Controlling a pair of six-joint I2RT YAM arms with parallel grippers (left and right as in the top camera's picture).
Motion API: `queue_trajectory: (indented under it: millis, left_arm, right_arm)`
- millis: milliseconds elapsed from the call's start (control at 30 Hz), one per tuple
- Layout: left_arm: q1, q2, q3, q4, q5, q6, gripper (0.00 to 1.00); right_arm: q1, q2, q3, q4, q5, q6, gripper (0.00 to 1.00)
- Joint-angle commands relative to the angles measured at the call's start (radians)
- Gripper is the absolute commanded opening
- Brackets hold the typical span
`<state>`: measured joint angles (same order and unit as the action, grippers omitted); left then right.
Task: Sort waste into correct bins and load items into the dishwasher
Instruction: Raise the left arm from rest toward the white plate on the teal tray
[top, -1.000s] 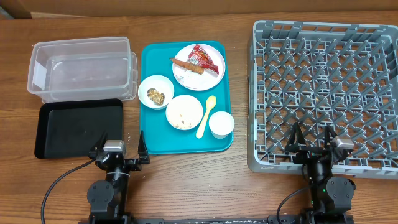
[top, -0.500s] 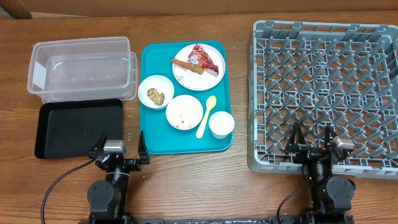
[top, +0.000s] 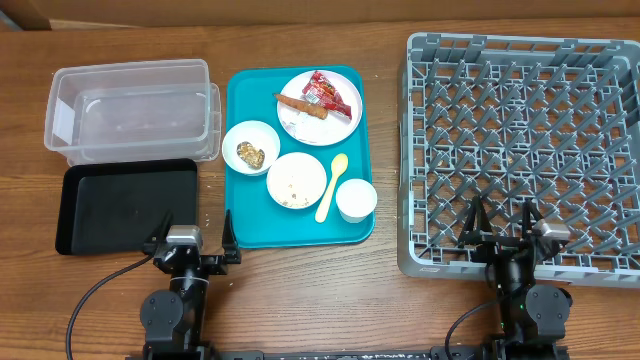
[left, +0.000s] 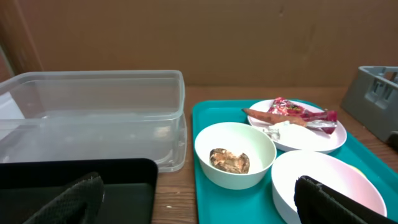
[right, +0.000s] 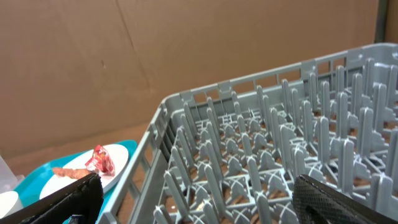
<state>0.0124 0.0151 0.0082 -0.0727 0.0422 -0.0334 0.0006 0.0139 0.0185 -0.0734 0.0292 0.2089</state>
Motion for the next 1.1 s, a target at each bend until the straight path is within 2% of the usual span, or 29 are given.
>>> queue_trajectory:
  millis: [0, 133, 333, 567, 700, 867, 967, 1067]
  left_arm:
    - [-0.006, -0.011, -0.003, 0.009, 0.084, -0.026, 1.0]
    - [-0.005, -0.01, -0.003, 0.054, 0.154, -0.027, 1.0]
    - [-0.005, -0.01, 0.013, 0.211, 0.145, -0.027, 1.0]
    - [-0.005, 0.027, 0.158, 0.206, 0.083, -0.013, 1.0]
    - [-0.005, 0.137, 0.279, 0.204, 0.082, 0.039, 1.0]
    - [-0.005, 0.344, 0.472, 0.158, 0.083, 0.039, 1.0]
    - [-0.006, 0.499, 0.642, 0.074, 0.101, 0.045, 1.0]
    - [-0.006, 0.669, 0.836, -0.004, 0.174, 0.101, 1.0]
  right_arm:
    - [0.002, -0.006, -0.01, 0.039, -0.008, 0.0, 1.0]
    - [0.002, -0.006, 0.003, 0.127, -0.009, 0.0, 1.0]
    - [0.002, -0.006, 0.108, 0.153, -0.008, -0.065, 1.0]
    - [0.002, 0.022, 0.261, 0.142, -0.008, -0.139, 1.0]
    - [0.002, 0.094, 0.357, 0.119, -0.009, -0.139, 1.0]
    - [0.002, 0.221, 0.499, 0.062, -0.04, -0.139, 1.0]
    - [0.002, 0.327, 0.624, -0.026, -0.092, -0.139, 1.0]
    - [0.002, 0.454, 0.782, -0.17, -0.103, -0.139, 1.0]
